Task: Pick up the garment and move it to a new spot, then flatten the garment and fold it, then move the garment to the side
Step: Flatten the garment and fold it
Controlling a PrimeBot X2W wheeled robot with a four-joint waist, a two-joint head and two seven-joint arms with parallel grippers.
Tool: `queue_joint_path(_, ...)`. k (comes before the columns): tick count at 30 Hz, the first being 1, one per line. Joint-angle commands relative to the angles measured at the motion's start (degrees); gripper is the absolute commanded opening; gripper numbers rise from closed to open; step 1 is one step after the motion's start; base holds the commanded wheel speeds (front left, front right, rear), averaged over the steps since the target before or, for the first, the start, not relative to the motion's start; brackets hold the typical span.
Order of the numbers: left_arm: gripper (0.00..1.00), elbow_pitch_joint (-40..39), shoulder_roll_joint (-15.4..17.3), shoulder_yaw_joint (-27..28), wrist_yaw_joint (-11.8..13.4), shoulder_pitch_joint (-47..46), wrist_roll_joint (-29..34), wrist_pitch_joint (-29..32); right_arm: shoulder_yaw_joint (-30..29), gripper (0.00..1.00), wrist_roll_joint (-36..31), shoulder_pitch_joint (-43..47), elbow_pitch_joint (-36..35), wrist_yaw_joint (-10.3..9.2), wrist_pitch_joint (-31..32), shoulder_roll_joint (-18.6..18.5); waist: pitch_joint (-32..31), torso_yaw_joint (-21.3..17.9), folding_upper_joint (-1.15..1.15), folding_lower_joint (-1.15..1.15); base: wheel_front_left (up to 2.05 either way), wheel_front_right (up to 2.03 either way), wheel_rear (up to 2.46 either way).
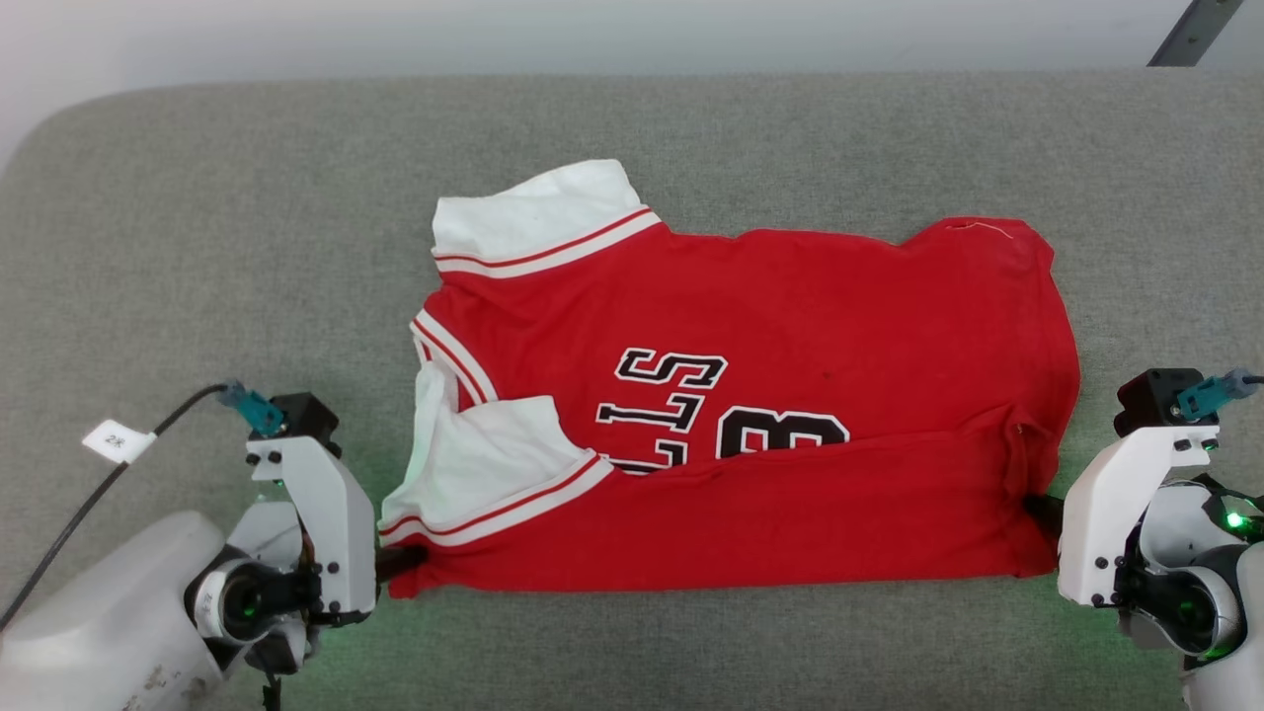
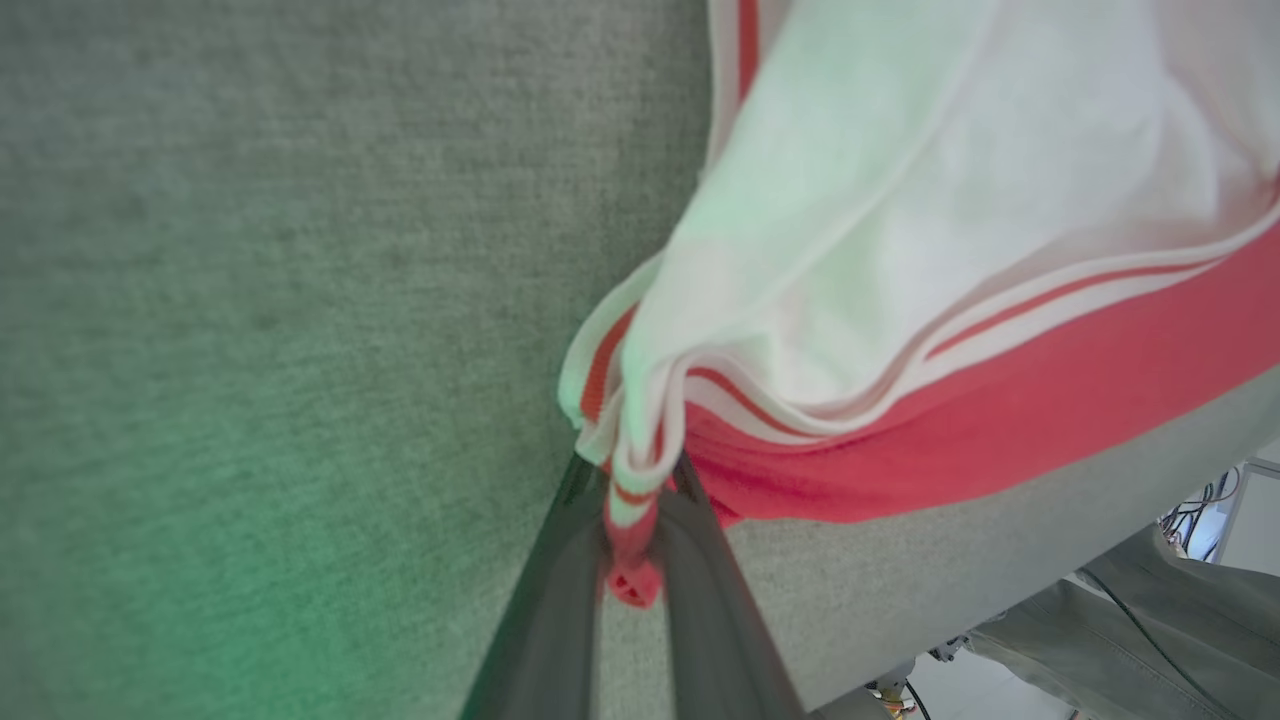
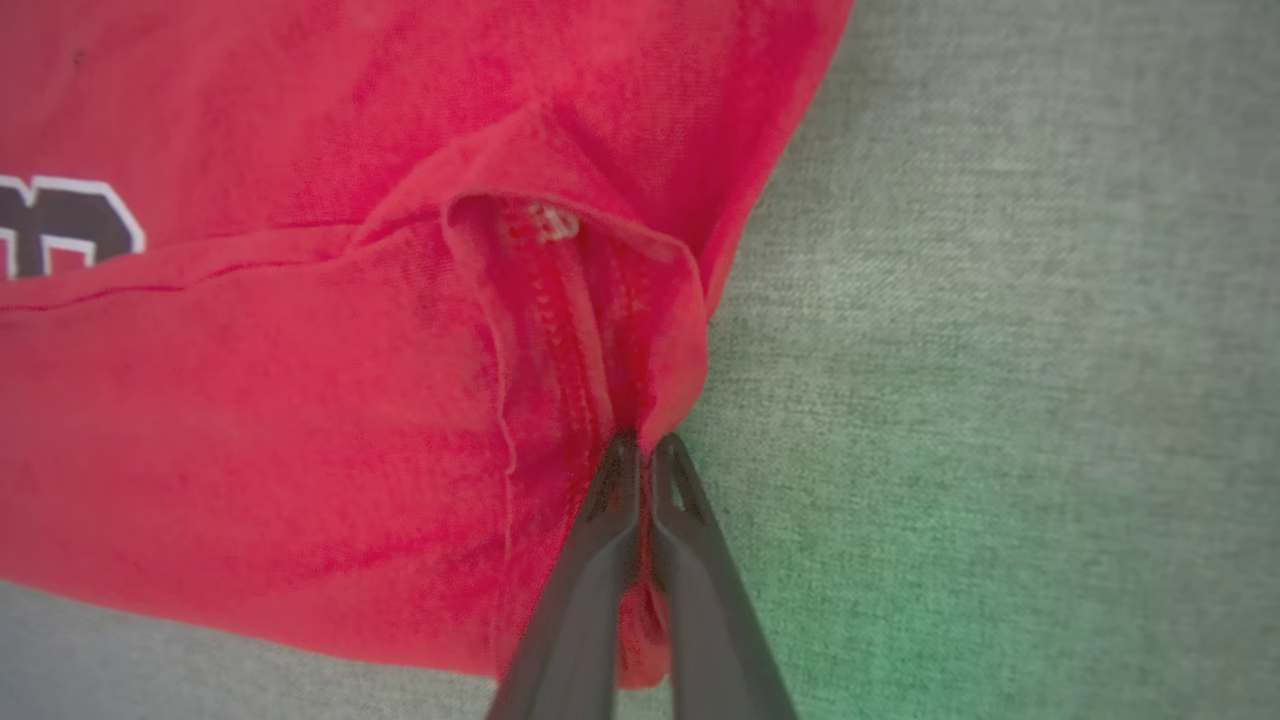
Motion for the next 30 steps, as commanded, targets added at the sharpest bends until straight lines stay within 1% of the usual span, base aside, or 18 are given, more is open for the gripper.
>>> queue_joint_path(1, 0.0, 0.8, -1.3, -0.7, 0.5, 0.7, 0.5, -0.3, 1.2, 0.0, 0.5, 0.6, 1.1, -0.09, 1.0, -0.3, -0.4, 0.1, 0.0, 0.0, 0.0, 0.0, 0.0)
queue_joint_path(4, 0.0, -0.5, 0.1, -0.6, 1.1, 0.9, 0.4, 0.2, 1.4, 0.0, 1.4, 0.8, -0.1, -0.09, 1.8, -1.9, -1.0, 0.1, 0.0, 0.0, 0.0, 0.0, 0.0)
queue_joint_path(7, 0.0, -2.9, 2.3, -0.9, 2.3, 1.5, 0.3, 1.4, 1.5, 0.0, 2.4, 1.7, -2.3, -0.1, 2.9, -3.8, -1.6, 0.2, 0.0, 0.0, 0.0, 0.0, 0.0)
queue_joint_path(8, 0.0, -2.9, 2.3, -0.9, 2.3, 1.5, 0.3, 1.4, 1.5, 0.0, 2.4, 1.7, -2.3, -0.1, 2.9, -3.8, -1.6, 0.2, 0.0, 0.0, 0.0, 0.0, 0.0)
queue_joint_path(9, 0.0, -4.0, 3.1, -0.8, 2.7, 1.7, 0.2, 1.8, 1.6, 0.0, 2.9, 2.0, -3.0, -0.1, 3.5, -4.2, -1.8, 0.1, 0.0, 0.0, 0.0, 0.0, 0.0)
queue_joint_path(14, 0.0, -11.0, 7.6, -0.9, 6.1, 2.8, -0.1, 3.3, 1.4, 0.0, 4.4, 4.3, -7.2, -0.1, 6.7, -6.8, -2.6, 0.1, 0.0, 0.0, 0.0, 0.0, 0.0)
queue_joint_path(19, 0.0, -19.5, 11.9, -0.9, 10.3, 4.5, -1.0, 4.5, 0.2, 0.0, 5.5, 7.2, -11.5, -0.1, 9.8, -8.5, -3.0, 0.2, 0.0, 0.0, 0.0, 0.0, 0.0)
queue_joint_path(22, 0.0, -24.1, 13.7, -0.7, 12.4, 5.7, -1.5, 4.5, -0.7, 0.0, 6.0, 9.1, -13.8, -0.1, 11.6, -8.8, -3.1, 0.3, 0.0, 0.0, 0.0, 0.0, 0.0)
queue_joint_path(25, 0.0, -27.1, 15.1, -1.0, 14.0, 7.2, -1.6, 4.3, -1.5, 0.0, 6.0, 10.9, -15.3, -0.1, 12.7, -8.1, -3.1, 0.3, 0.0, 0.0, 0.0, 0.0, 0.0)
queue_joint_path(27, 0.0, -28.0, 15.2, -1.6, 14.8, 8.3, -2.0, 4.5, -1.8, 0.0, 5.7, 12.0, -15.4, -0.1, 13.2, -7.5, -3.0, 0.3, 0.0, 0.0, 0.0, 0.0, 0.0)
queue_joint_path(30, 0.0, -27.9, 14.4, -2.5, 15.1, 9.7, -2.1, 4.4, -1.8, 0.0, 5.8, 13.0, -15.1, -0.1, 13.2, -6.4, -3.0, 0.3, 0.0, 0.0, 0.0, 0.0, 0.0)
